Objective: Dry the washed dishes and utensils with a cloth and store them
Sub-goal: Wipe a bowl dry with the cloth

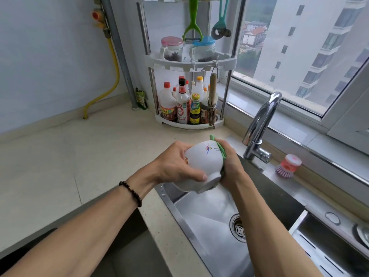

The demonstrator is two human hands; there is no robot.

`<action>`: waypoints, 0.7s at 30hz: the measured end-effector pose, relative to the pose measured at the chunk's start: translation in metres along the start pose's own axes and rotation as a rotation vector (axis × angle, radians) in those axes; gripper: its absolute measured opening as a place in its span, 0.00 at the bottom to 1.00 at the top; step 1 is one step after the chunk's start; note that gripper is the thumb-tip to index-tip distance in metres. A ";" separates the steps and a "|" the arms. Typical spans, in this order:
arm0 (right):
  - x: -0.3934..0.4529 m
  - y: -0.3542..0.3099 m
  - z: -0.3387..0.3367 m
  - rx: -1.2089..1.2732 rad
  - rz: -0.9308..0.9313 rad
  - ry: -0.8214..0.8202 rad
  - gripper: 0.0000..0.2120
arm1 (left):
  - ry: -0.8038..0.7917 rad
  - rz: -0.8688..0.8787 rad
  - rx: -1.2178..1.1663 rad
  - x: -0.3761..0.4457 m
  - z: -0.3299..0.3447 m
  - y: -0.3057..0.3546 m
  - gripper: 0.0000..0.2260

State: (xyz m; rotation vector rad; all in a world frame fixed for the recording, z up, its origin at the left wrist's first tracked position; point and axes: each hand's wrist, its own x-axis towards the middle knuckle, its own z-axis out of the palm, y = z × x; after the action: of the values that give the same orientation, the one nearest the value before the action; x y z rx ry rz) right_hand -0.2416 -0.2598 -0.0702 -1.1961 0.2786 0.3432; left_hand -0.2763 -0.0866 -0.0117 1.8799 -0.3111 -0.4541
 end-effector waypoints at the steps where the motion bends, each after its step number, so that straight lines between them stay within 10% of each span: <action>1: 0.002 -0.002 0.000 -0.032 -0.021 0.038 0.18 | -0.022 -0.018 -0.023 -0.001 -0.002 -0.001 0.18; 7: 0.003 -0.015 0.018 -0.722 -0.421 0.053 0.15 | -0.088 -0.168 0.246 0.011 -0.004 0.013 0.13; 13: -0.012 0.003 0.035 -0.521 -0.532 0.030 0.13 | 0.258 -0.107 0.243 0.017 0.014 -0.006 0.10; 18: -0.010 0.000 0.027 -0.259 -0.174 0.081 0.19 | 0.150 -0.016 0.260 0.008 0.018 0.000 0.11; 21: -0.012 0.001 0.031 -0.503 -0.319 0.109 0.26 | 0.219 -0.002 0.291 0.008 0.017 -0.002 0.10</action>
State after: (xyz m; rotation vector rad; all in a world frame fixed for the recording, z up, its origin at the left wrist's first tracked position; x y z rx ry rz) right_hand -0.2518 -0.2318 -0.0556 -1.7308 0.0907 0.0652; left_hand -0.2771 -0.1032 -0.0196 2.1911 -0.2382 -0.2079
